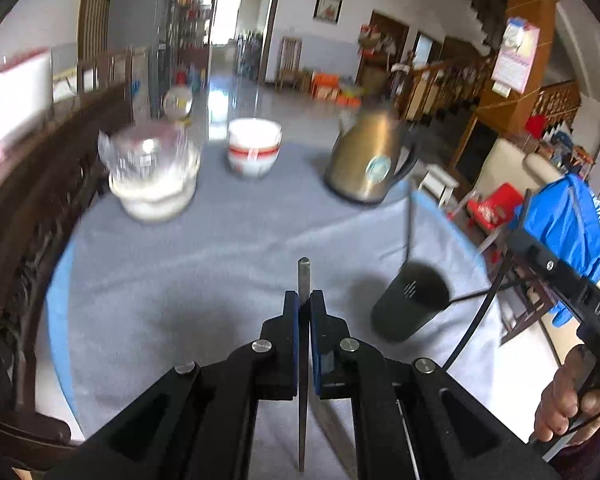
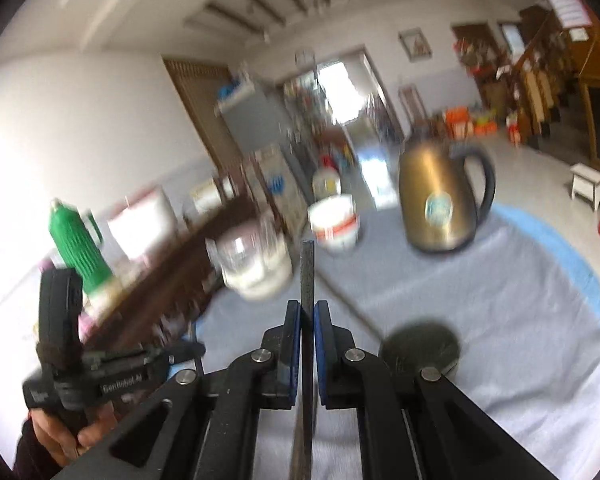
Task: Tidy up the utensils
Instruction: 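Lift both chopsticks and carry them over the gray holder cup, then open both grippers to drop the chopsticks into the holder cup, then move both open grippers down to the dark chopsticks lying on the cloth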
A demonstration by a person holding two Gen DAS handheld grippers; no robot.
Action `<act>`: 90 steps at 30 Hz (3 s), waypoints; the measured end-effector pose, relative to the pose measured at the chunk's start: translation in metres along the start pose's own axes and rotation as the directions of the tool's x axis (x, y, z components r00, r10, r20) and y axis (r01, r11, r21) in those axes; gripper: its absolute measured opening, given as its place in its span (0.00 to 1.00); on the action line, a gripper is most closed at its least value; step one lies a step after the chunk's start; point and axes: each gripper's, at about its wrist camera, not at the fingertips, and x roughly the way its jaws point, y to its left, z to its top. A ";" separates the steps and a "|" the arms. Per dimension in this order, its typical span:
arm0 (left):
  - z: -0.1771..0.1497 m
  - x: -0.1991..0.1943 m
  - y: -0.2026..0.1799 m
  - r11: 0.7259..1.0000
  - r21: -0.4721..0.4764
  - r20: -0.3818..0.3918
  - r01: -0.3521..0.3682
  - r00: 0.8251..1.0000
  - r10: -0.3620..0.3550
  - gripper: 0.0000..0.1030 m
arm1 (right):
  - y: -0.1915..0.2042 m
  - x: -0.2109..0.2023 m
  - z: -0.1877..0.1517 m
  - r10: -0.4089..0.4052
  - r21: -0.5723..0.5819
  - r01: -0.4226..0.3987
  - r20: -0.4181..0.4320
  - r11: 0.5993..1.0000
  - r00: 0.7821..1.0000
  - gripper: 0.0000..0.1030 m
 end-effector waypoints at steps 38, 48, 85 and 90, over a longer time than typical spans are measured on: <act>0.039 0.054 -0.098 0.998 0.005 0.146 0.063 0.987 -0.063 0.06 | -0.096 0.026 0.030 -0.115 0.088 0.114 0.007 0.990 0.993 0.12; -0.027 0.011 -0.011 0.997 -0.027 0.067 -0.073 0.995 0.074 0.33 | -0.121 -0.045 -0.020 -0.097 0.234 0.086 0.034 0.968 0.995 0.65; -0.152 0.101 0.010 0.983 -0.154 -0.334 -0.097 0.942 0.041 0.48 | -0.111 0.038 -0.146 0.094 0.246 -0.047 -0.182 0.968 0.979 0.57; -0.152 0.090 0.024 0.985 -0.130 -0.320 -0.111 0.945 0.064 0.48 | -0.100 0.039 -0.148 0.071 0.174 -0.036 -0.196 0.984 0.978 0.57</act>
